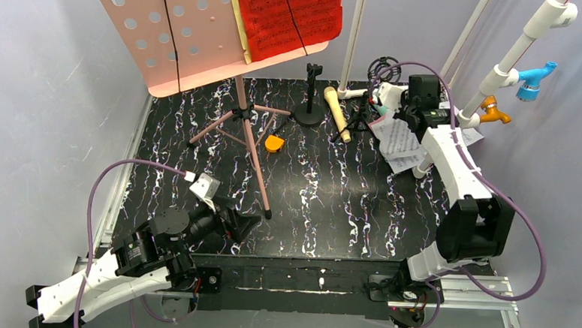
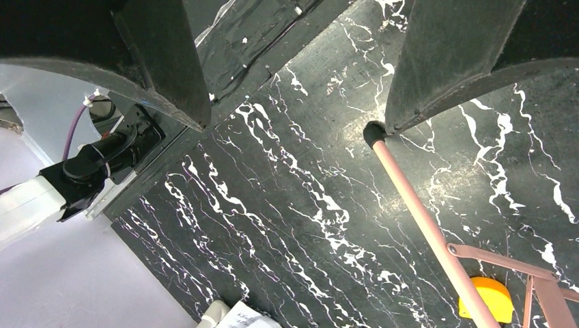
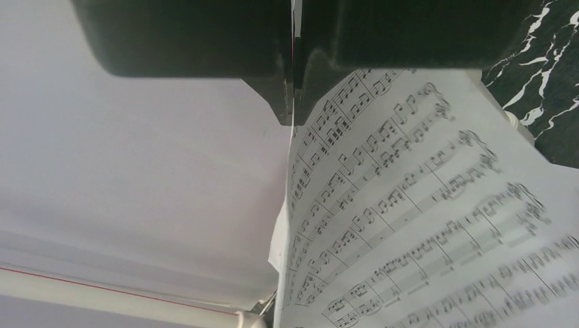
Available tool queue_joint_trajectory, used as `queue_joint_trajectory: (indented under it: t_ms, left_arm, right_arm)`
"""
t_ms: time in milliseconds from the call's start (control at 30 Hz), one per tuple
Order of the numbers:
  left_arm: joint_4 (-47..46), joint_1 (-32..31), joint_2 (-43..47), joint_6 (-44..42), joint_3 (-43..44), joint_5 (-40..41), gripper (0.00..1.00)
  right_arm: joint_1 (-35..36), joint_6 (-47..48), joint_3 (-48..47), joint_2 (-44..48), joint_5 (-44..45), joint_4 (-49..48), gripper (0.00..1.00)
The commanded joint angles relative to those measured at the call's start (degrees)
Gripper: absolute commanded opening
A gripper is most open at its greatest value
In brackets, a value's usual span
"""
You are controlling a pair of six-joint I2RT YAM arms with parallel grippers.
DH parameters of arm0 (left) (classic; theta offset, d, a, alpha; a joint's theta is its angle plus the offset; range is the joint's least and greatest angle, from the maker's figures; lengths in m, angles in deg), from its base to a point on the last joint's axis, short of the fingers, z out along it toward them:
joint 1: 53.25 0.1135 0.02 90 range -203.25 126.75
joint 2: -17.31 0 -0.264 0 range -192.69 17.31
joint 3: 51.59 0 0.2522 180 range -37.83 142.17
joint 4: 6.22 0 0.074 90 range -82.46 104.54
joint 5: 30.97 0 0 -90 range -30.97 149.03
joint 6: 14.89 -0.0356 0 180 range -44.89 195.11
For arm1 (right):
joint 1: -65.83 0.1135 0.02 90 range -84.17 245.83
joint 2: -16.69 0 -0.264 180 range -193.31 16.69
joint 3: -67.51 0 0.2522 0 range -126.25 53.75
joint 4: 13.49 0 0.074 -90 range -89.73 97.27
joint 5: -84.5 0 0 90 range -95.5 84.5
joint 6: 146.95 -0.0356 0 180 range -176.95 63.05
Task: Pack up the instrument practice props
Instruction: Place the sheet music at the center of the board.
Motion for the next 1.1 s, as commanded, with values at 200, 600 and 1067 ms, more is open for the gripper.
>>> queue_joint_trajectory:
  t_ms: [200,600,1067]
  left_arm:
    - [0.77,-0.11,0.66,0.52,-0.25,1.73,0.98]
    - [1.48,-0.11,1.30,0.46,-0.29,2.23,0.98]
    - [1.01,-0.11,0.54,0.20,-0.06,1.94,0.98]
  right_arm:
    - [-0.19,7.65,2.12,-3.01,6.07,-9.79,0.01]
    - [-0.27,13.71,3.63,-4.10,7.21,-14.58,0.01]
    - [-0.71,16.15,6.31,-2.95,8.93,-19.51,0.05]
